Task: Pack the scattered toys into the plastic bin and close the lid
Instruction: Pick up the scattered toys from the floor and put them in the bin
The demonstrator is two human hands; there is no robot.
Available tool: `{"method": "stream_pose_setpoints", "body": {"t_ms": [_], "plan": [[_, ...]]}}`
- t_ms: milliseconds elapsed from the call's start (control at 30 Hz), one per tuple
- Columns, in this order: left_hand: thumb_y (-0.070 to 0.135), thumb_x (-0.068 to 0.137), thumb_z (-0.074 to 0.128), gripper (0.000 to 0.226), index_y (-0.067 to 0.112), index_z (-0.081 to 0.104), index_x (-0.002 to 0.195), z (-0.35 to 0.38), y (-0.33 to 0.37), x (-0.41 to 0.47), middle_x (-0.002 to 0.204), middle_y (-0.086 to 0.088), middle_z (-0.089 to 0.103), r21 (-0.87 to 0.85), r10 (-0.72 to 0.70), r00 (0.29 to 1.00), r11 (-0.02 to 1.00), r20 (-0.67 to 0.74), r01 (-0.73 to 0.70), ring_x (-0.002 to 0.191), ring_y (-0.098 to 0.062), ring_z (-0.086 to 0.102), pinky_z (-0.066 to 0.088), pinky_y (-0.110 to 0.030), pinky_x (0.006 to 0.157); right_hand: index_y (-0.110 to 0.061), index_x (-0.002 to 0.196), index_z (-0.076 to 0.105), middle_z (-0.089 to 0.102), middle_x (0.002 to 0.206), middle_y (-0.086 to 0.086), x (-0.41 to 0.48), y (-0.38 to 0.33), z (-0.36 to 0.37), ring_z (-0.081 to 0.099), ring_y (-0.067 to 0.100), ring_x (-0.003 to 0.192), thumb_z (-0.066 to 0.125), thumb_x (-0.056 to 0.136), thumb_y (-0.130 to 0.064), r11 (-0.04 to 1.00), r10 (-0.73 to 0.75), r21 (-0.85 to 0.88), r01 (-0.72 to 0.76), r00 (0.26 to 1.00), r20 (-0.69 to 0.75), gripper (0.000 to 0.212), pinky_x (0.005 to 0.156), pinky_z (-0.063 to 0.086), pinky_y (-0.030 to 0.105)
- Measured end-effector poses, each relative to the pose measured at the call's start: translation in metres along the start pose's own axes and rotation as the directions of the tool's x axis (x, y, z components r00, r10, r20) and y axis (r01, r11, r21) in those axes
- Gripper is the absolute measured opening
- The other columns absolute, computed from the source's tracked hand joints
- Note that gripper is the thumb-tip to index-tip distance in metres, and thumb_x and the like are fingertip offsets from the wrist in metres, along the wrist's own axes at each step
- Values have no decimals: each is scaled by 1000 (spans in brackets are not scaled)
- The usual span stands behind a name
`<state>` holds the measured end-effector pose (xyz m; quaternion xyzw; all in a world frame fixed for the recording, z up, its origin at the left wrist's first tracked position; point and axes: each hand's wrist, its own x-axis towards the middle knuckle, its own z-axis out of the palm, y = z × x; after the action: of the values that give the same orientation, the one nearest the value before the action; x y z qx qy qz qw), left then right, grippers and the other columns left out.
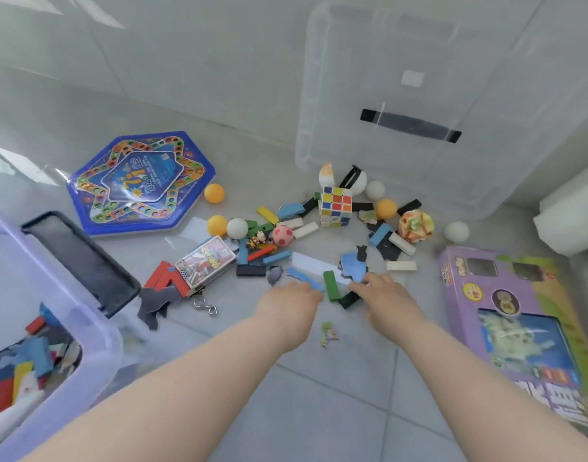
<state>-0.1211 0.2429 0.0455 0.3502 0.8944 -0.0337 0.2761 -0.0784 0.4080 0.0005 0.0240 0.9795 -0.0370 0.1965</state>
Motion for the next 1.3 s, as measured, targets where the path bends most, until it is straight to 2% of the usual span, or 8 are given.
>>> {"method": "stream_pose_setpoints", "body": {"t_ms": [67,133,233,367,433,867,1033,1300], "plan": [[-3,88,39,58,14,25,141,8,-3,14,148,-8,27,37,0,1000,999,-13,0,135,-26,29,32,-35,105,-17,126,49,48,124,9,1,2,10,48,26,110,51,82,-2,1000,-10,-24,9,998,-57,46,81,39,28],[-1,90,38,63,14,13,145,12,-5,29,155,-5,10,64,-14,1000,998,-25,15,142,-23,15,20,-35,113,-16,80,69,62,81,9,3,7,14,62,25,72,83,45,-13,996,-28,-90,18,994,-109,38,54,42,26],[1,92,34,63,15,6,147,15,-8,46,157,-3,2,90,-45,999,995,-25,47,144,-21,7,12,-35,116,-17,48,60,57,53,3,9,12,18,57,16,46,84,10,-18,999,-2,-45,-3,993,-120,45,37,40,21],[5,91,38,48,16,31,138,25,-12,59,145,-4,31,45,-88,993,995,-75,92,133,-22,30,24,-32,108,-2,101,59,53,113,13,10,15,10,48,30,106,63,76,-12,982,78,182,-53,988,-132,27,87,39,31],[11,93,39,35,16,41,128,29,-10,59,133,-3,43,15,-106,992,994,-70,107,124,-22,39,29,-29,101,-3,113,55,43,126,10,19,20,5,37,27,118,53,86,-14,934,182,335,-126,973,-141,29,98,30,27],[9,85,52,14,19,44,91,33,-3,52,107,-7,61,-454,-251,965,853,74,257,87,-23,50,41,-28,74,-6,126,39,46,129,15,76,9,-7,45,32,120,60,85,-18,785,414,453,-423,902,125,48,93,41,37],[8,84,58,48,18,38,127,26,-1,59,70,13,47,-730,-315,948,659,-45,184,79,-17,50,44,-28,75,-7,123,39,51,126,13,76,14,-10,49,31,117,59,84,-16,784,396,450,-427,903,167,44,90,42,36],[34,79,66,76,16,27,141,16,12,88,145,-5,32,-560,-311,948,799,-72,219,133,-25,28,26,-32,108,-7,118,43,47,129,11,67,14,-9,44,29,122,61,80,-43,731,361,558,-393,916,171,56,95,39,39]]}}
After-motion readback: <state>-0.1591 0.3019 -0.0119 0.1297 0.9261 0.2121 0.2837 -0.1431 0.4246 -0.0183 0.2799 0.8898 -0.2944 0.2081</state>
